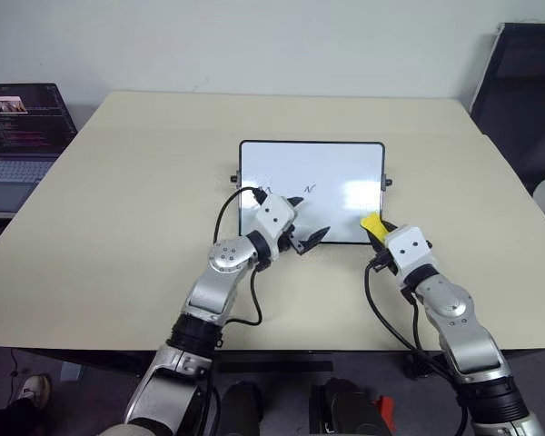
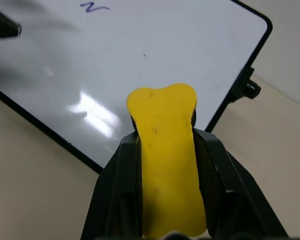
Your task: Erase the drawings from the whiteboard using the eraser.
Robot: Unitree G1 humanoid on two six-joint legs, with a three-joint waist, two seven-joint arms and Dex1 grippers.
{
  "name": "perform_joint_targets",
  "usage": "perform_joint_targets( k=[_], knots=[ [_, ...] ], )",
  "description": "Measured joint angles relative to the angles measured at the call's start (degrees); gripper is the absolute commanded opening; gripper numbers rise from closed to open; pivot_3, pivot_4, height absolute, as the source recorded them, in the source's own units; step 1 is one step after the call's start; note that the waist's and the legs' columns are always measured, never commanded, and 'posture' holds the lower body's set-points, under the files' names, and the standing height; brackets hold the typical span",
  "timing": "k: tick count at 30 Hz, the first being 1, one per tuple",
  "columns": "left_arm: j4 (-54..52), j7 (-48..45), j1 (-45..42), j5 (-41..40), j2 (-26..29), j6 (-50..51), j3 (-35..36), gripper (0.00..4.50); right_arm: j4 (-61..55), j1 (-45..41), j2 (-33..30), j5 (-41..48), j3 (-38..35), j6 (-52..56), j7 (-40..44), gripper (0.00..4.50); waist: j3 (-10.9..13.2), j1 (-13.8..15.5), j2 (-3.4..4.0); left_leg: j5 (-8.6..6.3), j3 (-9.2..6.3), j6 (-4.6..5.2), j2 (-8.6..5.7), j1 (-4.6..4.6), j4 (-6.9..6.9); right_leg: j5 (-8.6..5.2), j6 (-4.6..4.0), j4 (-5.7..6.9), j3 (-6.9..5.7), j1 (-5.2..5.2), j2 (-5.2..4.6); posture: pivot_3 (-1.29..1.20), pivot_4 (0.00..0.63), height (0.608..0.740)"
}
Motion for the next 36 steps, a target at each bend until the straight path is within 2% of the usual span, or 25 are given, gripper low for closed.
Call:
perform_joint_targets(
  k=[9,18,27,36],
  knots=[
    [-0.99,0.54,0.32,0.01,0.55,0.95,0.08,4.5,1.59,-2.79,0.47,0.19,-0.01,-0.38,0.8,1.09,0.0,0.24,0.0,0.0,0.0,0.0,-0.01,-0.02,0.0,0.01,-0.01,-0.01,-0.01,0.0,-0.05,0.0,0.15,0.74],
    [-4.4,5.88,5.01,1.62,1.72,3.29,1.13,4.5,3.38,-12.35,4.76,0.66,2.46,1.3,3.56,1.09,0.0,0.21,0.0,0.0,-0.1,0.0,0.04,-0.02,-0.01,0.09,-0.14,0.0,-0.02,0.0,-0.06,0.0,0.15,0.74],
    [-6.11,11.23,6.42,2.08,0.28,5.85,2.39,4.5,7.69,-19.59,7.96,0.63,4.65,4.08,5.8,1.09,0.0,0.29,0.0,0.0,-0.14,0.0,0.04,-0.05,0.0,0.14,-0.24,0.0,-0.08,0.0,-0.15,0.0,0.15,0.74],
    [-5.13,11.11,4.27,2.02,0.22,5.72,2.75,4.5,19.87,-29.94,10.56,-1.84,7.2,3.86,5.5,1.09,0.0,0.18,0.0,0.0,-0.11,0.0,0.03,-0.04,0.0,0.16,-0.27,0.01,-0.08,-0.02,-0.14,0.0,0.15,0.74]
  ],
)
